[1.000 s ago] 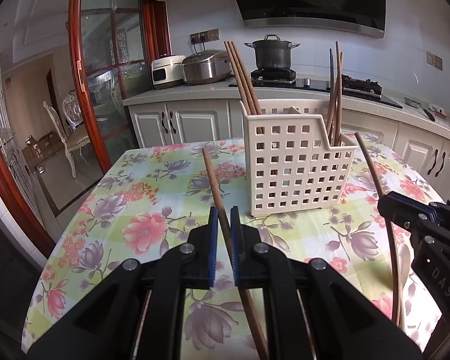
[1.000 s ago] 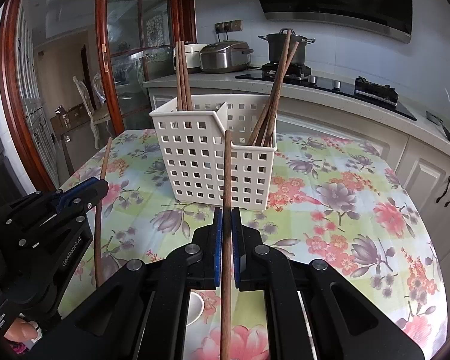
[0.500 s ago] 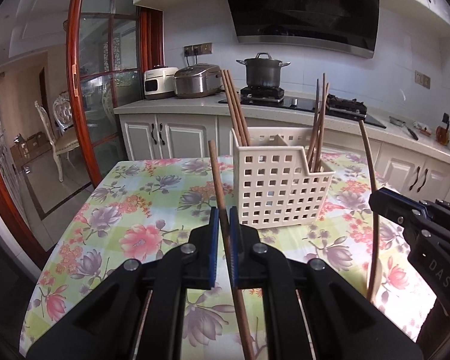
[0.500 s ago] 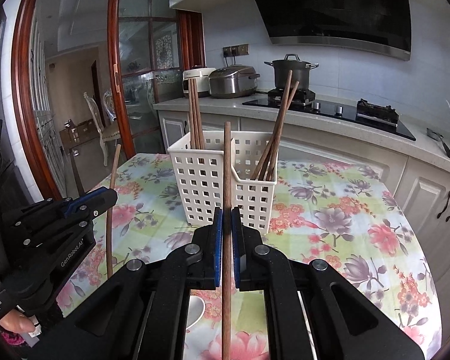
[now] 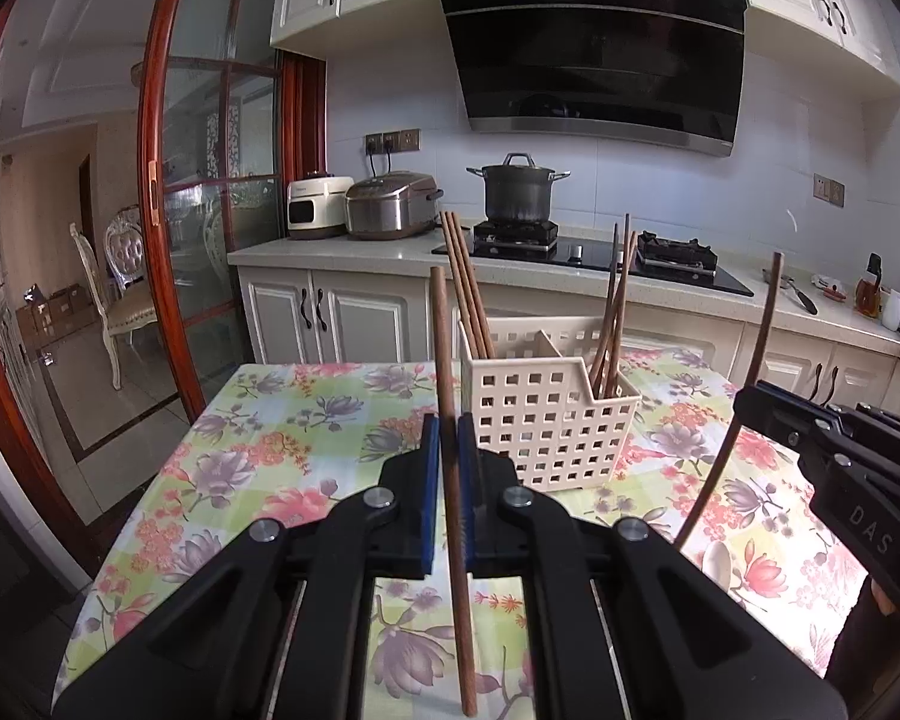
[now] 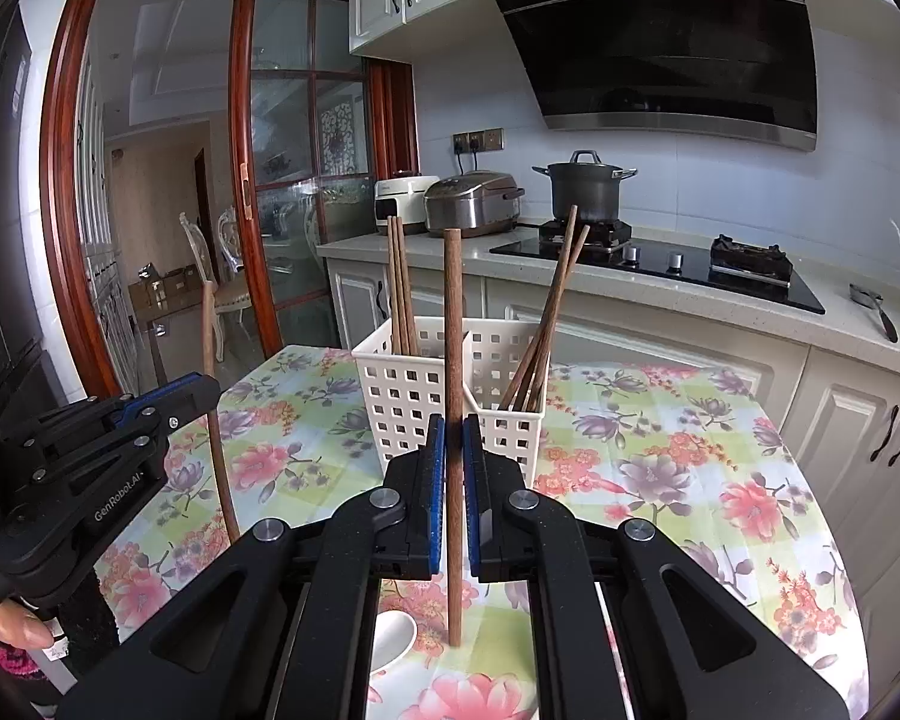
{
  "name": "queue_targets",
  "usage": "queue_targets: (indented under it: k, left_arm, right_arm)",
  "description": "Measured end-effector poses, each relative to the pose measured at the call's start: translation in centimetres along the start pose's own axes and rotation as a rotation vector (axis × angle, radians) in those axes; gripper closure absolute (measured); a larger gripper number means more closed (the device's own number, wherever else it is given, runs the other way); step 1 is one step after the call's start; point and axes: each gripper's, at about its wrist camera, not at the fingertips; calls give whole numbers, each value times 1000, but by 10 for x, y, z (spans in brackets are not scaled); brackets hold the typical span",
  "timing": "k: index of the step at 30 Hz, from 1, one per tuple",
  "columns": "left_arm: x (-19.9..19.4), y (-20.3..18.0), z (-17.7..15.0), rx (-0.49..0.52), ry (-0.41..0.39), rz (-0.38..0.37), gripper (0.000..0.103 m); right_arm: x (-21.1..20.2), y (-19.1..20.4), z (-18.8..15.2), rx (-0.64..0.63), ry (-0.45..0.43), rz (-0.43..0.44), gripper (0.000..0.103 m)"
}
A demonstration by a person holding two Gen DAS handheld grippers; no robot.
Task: Organize utensils
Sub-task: 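Carry the upright chopstick over the white caddy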
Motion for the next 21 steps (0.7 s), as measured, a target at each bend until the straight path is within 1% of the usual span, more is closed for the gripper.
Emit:
queue_targets:
  k: [5,12,21]
  left_arm:
    - [-7,-4,7,20,-32,9,97]
    - [0,-5,14,32,-36,9,97]
    - [-4,-12,30,64,-48,-4,97]
  right_arm:
    - [-5,-1,3,-1,-18,-5,97]
    - [-9,-5,11,4,-38,-13,97]
    - [-12,-5,28,-22,-55,-9,97]
Point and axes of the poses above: each gripper's, at about its wrist camera, not at the fingertips, and x roughly the way its jaws point, y to its left, z to its top, and after that the axes turned 5 degrees about y, right-handed
